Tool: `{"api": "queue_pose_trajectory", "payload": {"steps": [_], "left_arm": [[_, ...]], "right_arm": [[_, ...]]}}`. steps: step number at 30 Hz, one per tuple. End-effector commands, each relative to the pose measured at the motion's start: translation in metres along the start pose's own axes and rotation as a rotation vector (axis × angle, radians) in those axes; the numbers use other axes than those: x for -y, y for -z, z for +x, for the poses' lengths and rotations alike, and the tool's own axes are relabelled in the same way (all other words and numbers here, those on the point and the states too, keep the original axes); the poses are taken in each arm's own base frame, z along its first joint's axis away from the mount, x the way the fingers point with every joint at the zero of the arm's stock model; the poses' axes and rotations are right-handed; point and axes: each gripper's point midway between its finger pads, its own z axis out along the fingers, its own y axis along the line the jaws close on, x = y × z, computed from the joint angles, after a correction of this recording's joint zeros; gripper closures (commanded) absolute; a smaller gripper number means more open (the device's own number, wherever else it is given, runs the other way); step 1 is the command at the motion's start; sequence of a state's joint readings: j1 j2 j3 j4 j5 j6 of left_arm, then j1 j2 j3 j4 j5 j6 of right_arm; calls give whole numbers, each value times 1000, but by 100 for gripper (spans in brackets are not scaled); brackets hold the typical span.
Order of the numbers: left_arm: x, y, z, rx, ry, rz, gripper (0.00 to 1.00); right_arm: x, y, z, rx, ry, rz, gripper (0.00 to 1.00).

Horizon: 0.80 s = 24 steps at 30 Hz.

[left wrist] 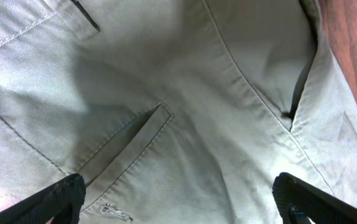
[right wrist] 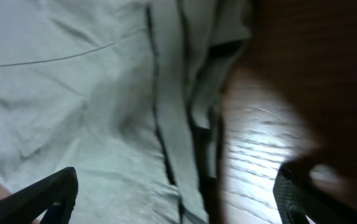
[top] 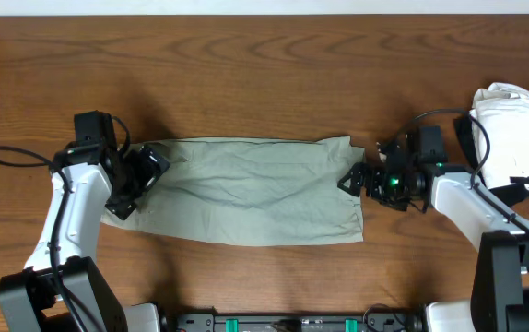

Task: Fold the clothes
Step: 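Pull both ends apart with both grippers to stretch the pants flat, then release the right end and lift the right gripper away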

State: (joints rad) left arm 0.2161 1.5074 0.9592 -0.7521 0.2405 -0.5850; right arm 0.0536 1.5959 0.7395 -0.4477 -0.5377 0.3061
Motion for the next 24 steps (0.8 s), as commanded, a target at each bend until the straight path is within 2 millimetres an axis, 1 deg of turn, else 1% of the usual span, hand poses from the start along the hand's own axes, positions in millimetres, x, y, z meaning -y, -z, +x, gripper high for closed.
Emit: {"api": "queue_pose_trajectory", "payload": {"steps": [1,6,12,14,15,16,17,18,20,24], "left_arm": [[1,1,-1,-4,-12,4,2],[1,1,0,-4,-12,4,2],[1,1,0,-5,-13,3,2],[0,1,0,-7,-12,1,2],[0,1,1,-10,-11,-1,2],[-1,1,1,-12,-10,-3,2],[-1,1,2,-14,-10,-4,2],[-2,1,3,-16,-10,-6,2],[-2,1,3,-19,-10,-8,2],[-2,1,3,-19,-9,-8,2]], "right_arm": [[14,-14,25,-60,-56,2,1],[8,-24,33,-61,-90,-7,3],[-10,-38,47,-83,-45,-12,5],[-11,-42,49,-80,-42,18,8],[-10,-43,49,-73,-49,37,13],[-9,-44,49,-67,-56,53,22],[-9,-45,49,-60,-64,67,36],[-8,-46,48,-52,-72,75,47],[-10,-46,46,-42,-77,71,60],[-13,-47,38,-11,-65,61,99]]}}
